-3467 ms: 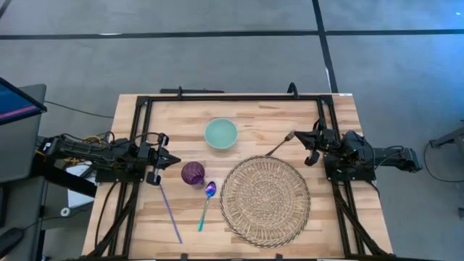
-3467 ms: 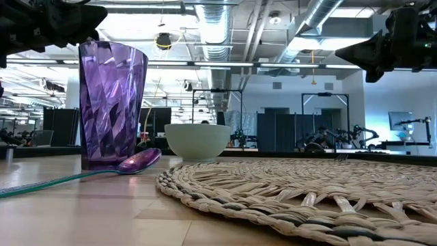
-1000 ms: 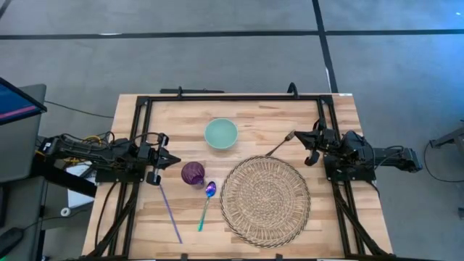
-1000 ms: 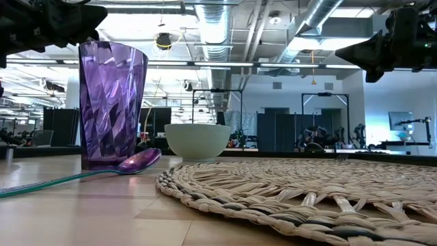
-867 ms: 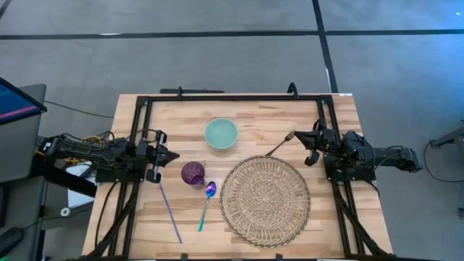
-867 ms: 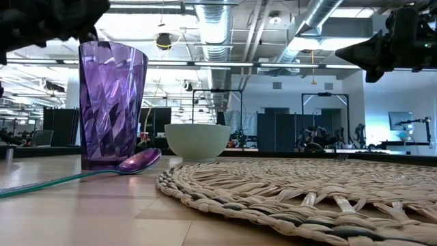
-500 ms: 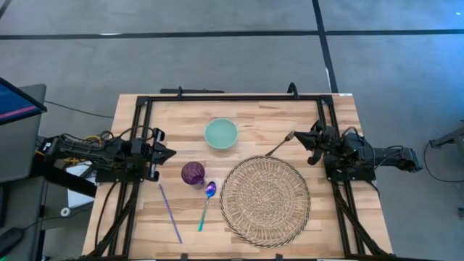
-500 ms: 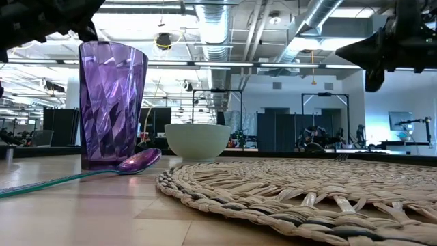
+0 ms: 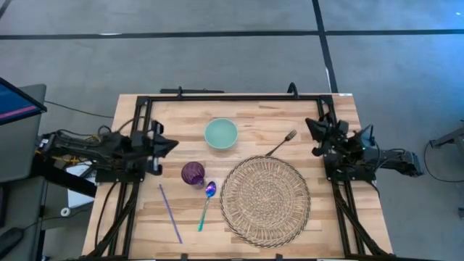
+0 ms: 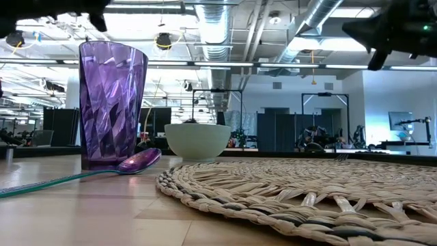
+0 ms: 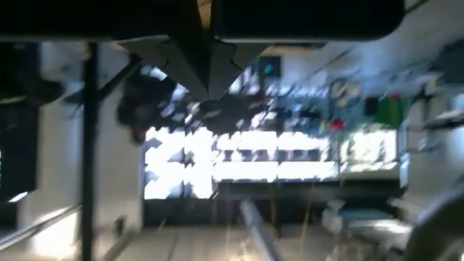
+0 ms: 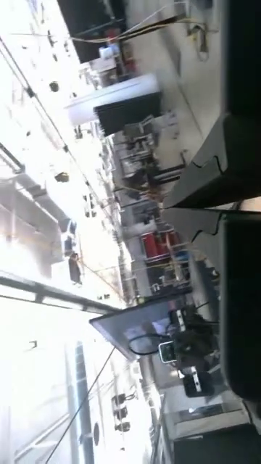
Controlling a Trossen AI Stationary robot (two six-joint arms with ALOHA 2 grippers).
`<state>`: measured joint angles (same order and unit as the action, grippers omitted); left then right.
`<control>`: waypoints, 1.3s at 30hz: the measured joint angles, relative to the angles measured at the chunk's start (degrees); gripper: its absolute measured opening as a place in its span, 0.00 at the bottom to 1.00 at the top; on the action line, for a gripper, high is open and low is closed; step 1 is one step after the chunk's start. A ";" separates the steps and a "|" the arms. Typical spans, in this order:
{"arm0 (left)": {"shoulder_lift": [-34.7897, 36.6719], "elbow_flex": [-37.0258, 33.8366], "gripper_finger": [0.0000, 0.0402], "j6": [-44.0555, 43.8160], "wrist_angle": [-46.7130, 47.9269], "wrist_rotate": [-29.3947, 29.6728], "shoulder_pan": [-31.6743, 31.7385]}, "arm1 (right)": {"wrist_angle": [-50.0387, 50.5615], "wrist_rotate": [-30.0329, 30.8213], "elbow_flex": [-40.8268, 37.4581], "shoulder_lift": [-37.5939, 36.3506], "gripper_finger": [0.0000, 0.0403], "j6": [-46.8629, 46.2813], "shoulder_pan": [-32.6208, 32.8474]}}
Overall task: Pick & Place Utensil
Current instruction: Put the green bowl on the bottom of the brown mat
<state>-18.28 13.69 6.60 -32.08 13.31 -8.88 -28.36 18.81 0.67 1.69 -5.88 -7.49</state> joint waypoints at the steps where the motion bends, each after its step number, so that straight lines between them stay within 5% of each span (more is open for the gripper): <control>1: -2.47 1.95 0.05 1.49 0.95 1.47 0.00 | -0.62 -0.41 0.01 0.56 0.03 0.35 -0.33; 8: -19.63 18.93 0.23 9.25 9.73 7.72 0.00 | -0.99 -4.86 2.04 7.15 0.25 0.47 -2.08; 16: -38.67 34.09 0.38 2.97 24.70 12.97 6.16 | -4.04 -8.55 6.79 21.56 0.49 -7.82 -1.92; 27: -54.44 39.41 0.39 -10.85 31.06 -7.92 16.70 | -4.51 -8.40 11.80 35.50 0.52 -7.70 -1.92; 39: -60.89 43.45 0.40 -14.69 31.20 -17.78 22.36 | -4.71 -8.29 14.36 42.09 0.45 -7.69 -2.07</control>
<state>-79.17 57.15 -8.10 -0.88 -4.47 13.47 -33.07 10.52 15.02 43.78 -13.56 -9.56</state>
